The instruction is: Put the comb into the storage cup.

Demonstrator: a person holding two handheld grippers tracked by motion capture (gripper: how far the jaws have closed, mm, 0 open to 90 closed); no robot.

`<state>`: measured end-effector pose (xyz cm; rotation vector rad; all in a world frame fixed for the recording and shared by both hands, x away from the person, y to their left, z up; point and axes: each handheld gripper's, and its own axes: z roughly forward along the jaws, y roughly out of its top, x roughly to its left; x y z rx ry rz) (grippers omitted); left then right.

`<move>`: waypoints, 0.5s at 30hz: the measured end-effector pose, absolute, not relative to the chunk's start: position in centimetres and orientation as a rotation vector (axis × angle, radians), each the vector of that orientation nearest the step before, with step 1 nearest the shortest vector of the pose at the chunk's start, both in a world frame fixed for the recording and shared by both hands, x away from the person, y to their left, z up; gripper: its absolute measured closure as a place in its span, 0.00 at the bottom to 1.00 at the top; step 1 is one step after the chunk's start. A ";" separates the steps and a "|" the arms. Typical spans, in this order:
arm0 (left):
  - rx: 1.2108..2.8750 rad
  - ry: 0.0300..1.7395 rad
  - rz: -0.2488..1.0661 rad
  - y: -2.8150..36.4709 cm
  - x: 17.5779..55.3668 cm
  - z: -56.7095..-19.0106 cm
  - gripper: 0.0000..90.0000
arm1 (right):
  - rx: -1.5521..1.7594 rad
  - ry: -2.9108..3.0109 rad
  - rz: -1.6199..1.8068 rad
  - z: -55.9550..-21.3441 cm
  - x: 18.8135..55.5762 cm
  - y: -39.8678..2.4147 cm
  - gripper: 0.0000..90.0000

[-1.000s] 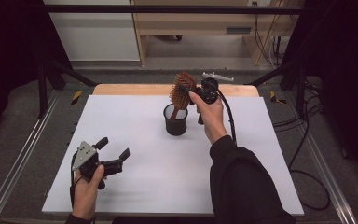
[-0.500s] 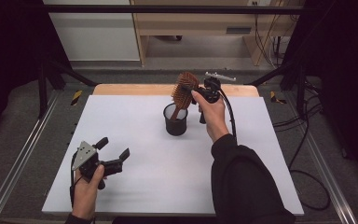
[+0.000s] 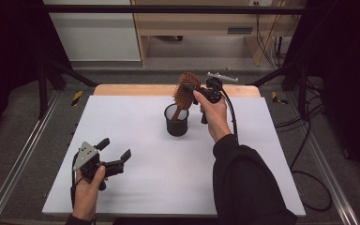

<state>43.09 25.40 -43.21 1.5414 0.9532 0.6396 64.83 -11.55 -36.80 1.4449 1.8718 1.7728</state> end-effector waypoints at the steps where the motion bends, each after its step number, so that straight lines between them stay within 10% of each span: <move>1: 1.542 0.953 0.639 25.4 43.1 -43.2 0.04 | 1.445 1.872 1.773 -36.8 64.8 -11.6 0.56; 15: 1.543 0.954 0.640 25.4 43.1 -43.2 0.04 | 1.437 1.873 1.779 -37.0 65.0 -11.7 0.54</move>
